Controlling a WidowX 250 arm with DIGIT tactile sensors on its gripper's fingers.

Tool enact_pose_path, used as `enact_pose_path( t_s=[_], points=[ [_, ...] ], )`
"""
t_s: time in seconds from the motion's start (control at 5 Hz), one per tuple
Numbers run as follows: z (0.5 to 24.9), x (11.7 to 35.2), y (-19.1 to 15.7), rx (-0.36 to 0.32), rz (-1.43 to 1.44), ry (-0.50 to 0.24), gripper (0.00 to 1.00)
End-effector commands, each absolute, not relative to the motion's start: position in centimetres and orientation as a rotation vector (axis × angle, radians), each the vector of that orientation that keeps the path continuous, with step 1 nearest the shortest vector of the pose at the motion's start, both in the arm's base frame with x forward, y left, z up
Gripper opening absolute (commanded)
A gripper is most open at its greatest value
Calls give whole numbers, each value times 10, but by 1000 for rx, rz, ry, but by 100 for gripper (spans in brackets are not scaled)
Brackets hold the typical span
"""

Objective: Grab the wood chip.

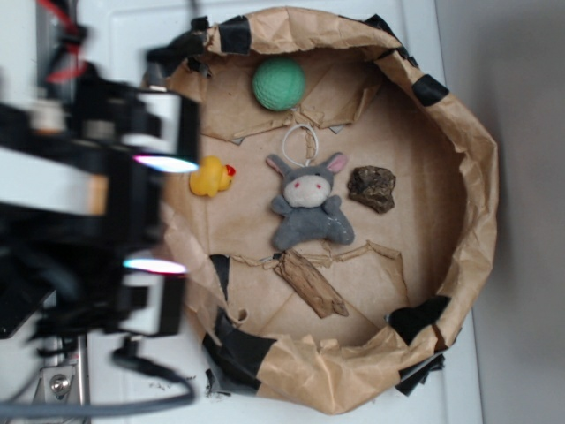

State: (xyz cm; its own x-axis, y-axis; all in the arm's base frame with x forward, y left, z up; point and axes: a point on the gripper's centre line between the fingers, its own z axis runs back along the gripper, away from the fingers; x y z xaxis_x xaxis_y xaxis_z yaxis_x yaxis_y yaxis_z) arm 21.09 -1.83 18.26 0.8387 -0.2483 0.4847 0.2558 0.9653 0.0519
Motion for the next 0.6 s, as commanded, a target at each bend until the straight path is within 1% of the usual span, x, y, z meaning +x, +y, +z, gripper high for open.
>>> enact_pose_path(
  t_s=[0.0,0.2,0.4],
  points=[
    [134,280,-17,-53,-354,-409,100],
    [104,287,-46,15,-579,-358,100],
    [78,276,-80,36,-841,-302,100]
  ],
)
